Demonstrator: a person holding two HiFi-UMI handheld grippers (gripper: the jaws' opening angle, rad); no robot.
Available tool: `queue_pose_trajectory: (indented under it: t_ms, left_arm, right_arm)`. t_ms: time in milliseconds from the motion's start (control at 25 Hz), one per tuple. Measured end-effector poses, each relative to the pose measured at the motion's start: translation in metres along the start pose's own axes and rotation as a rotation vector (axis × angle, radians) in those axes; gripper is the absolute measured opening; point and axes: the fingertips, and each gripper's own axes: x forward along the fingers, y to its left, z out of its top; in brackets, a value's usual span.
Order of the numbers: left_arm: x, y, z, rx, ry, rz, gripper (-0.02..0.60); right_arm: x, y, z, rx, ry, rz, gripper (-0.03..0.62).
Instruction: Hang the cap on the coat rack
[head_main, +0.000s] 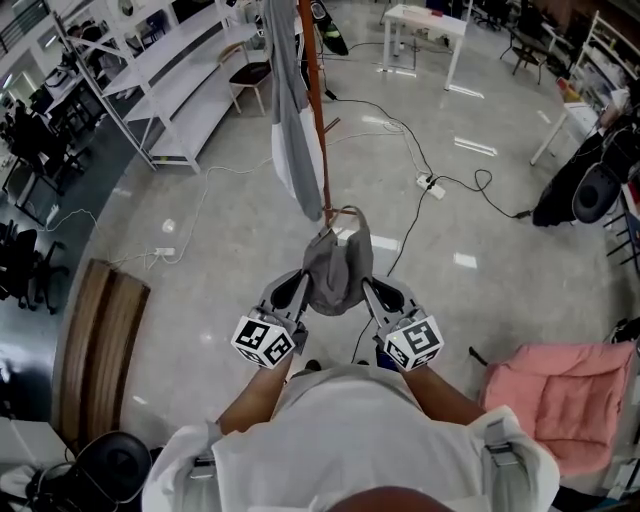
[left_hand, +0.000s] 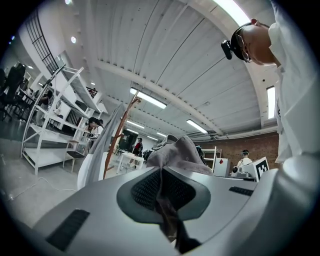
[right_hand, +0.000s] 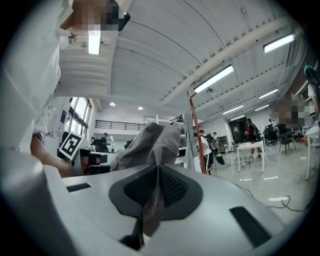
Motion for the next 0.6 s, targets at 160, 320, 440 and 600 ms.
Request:
queue_pose_trajectory:
  t_ms: [160, 320, 440, 600]
  left_arm:
    - [0.010, -0.009, -0.004, 0.001, -0.002, 0.016, 0.028]
    - [0.019, -0.022, -0.008, 0.006, -0.006, 0.046, 0.028]
    - [0.022, -0.025, -0.011, 0.005, -0.011, 0.077, 0.028]
    - [0.025, -0.024, -0.012, 0.002, 0.002, 0.086, 0.028]
  right_arm:
    - [-0.004, -0.014, -0.006, 0.061, 0.009, 0.027, 0.031]
    - [-0.012, -0.021, -0.011, 0.063, 0.007, 0.058, 0.031]
    - [-0.019, -0.029, -0.009, 0.066, -0.002, 0.070, 0.031]
    - [-0.018, -0.033, -0.006, 0.087, -0.010, 0.078, 0.031]
